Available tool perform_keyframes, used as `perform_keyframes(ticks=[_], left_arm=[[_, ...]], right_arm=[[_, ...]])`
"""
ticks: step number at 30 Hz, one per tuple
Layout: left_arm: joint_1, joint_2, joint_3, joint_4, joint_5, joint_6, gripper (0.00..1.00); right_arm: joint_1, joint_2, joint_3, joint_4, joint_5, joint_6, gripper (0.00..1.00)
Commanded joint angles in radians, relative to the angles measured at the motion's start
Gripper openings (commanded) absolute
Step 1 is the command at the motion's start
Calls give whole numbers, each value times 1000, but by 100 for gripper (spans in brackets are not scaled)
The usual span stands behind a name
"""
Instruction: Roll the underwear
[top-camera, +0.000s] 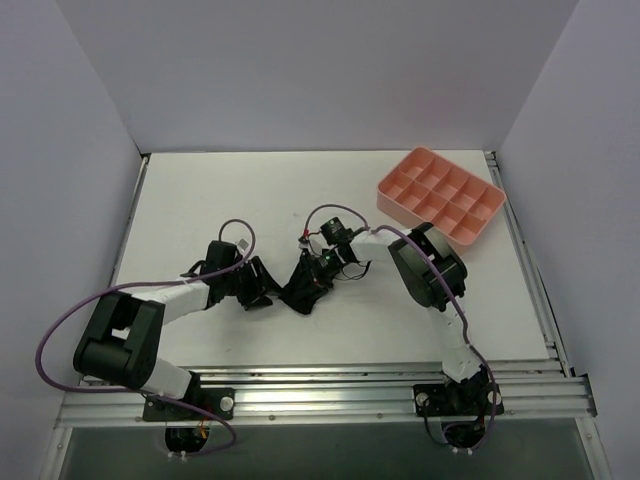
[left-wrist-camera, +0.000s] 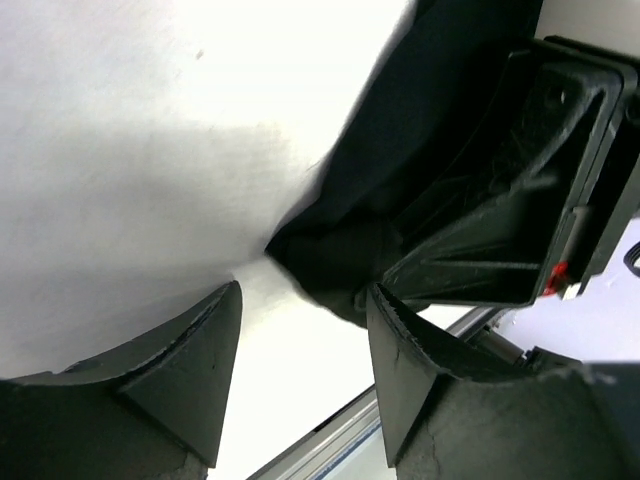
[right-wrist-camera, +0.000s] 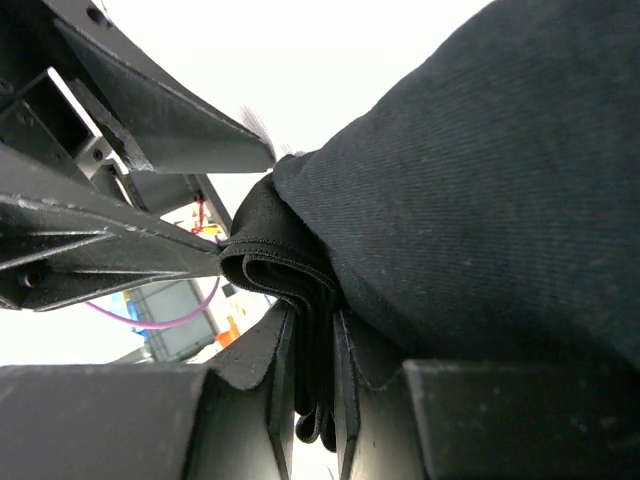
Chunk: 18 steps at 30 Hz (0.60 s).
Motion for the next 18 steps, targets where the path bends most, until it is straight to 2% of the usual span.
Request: perform_keyframes(ticks=[1, 6, 18], left_arm=[[4, -83, -43, -4, -56, -32, 61], [4, -143, -45, -8, -85, -41, 63], [-26, 47, -66, 208, -63, -178, 63]], right_arm=[[-24, 43, -13, 8, 97, 11, 0], [-43, 39, -50, 73, 86, 48, 0], [-43, 55, -50, 128, 56, 100, 0]])
